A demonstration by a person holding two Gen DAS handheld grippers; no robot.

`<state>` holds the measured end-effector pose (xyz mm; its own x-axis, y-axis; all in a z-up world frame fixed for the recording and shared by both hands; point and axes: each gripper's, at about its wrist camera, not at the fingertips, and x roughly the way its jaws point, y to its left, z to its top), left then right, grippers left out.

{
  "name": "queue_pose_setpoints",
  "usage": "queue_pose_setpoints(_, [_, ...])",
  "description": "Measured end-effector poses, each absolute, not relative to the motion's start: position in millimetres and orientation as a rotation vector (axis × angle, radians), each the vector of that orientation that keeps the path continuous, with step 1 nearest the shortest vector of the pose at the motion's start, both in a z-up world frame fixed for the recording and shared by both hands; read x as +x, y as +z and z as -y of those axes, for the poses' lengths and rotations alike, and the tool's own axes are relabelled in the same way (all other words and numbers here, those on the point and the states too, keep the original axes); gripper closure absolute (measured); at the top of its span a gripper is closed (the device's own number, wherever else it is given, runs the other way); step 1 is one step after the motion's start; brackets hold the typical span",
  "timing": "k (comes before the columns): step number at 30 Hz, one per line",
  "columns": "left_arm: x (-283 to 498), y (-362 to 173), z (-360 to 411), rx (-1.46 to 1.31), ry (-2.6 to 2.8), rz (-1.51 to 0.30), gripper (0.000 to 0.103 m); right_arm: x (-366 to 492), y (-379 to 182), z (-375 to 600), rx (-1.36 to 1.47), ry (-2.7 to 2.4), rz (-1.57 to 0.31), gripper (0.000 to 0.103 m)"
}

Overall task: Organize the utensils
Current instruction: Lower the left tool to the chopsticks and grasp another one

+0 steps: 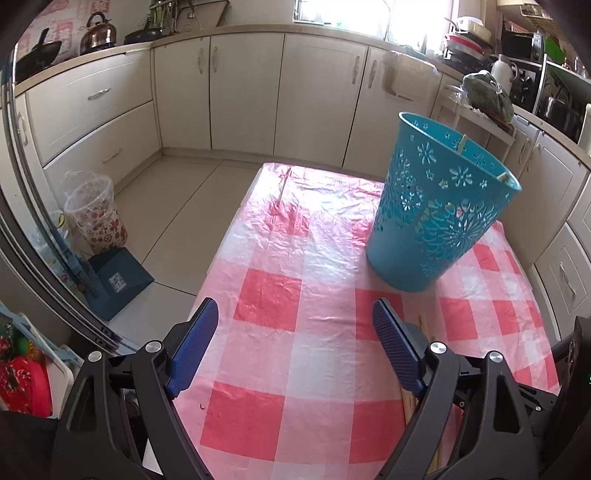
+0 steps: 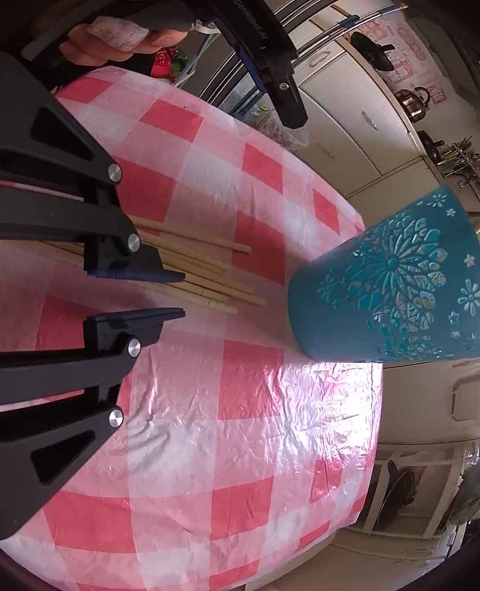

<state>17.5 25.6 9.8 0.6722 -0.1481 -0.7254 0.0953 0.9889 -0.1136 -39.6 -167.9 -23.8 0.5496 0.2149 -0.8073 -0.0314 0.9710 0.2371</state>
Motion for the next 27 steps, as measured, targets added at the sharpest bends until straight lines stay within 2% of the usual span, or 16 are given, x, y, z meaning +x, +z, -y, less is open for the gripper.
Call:
queue_pose_setpoints(10, [14,-18,13,0.064,-0.182,-0.911,0.022,-43,-22,166,0.081,0.110,-0.985,0.094])
queue_pose_setpoints(27, [15,-46,49,0.151,-0.228,-0.983,0.022,-49,-24,195,0.182,0.118,-0.985,0.094])
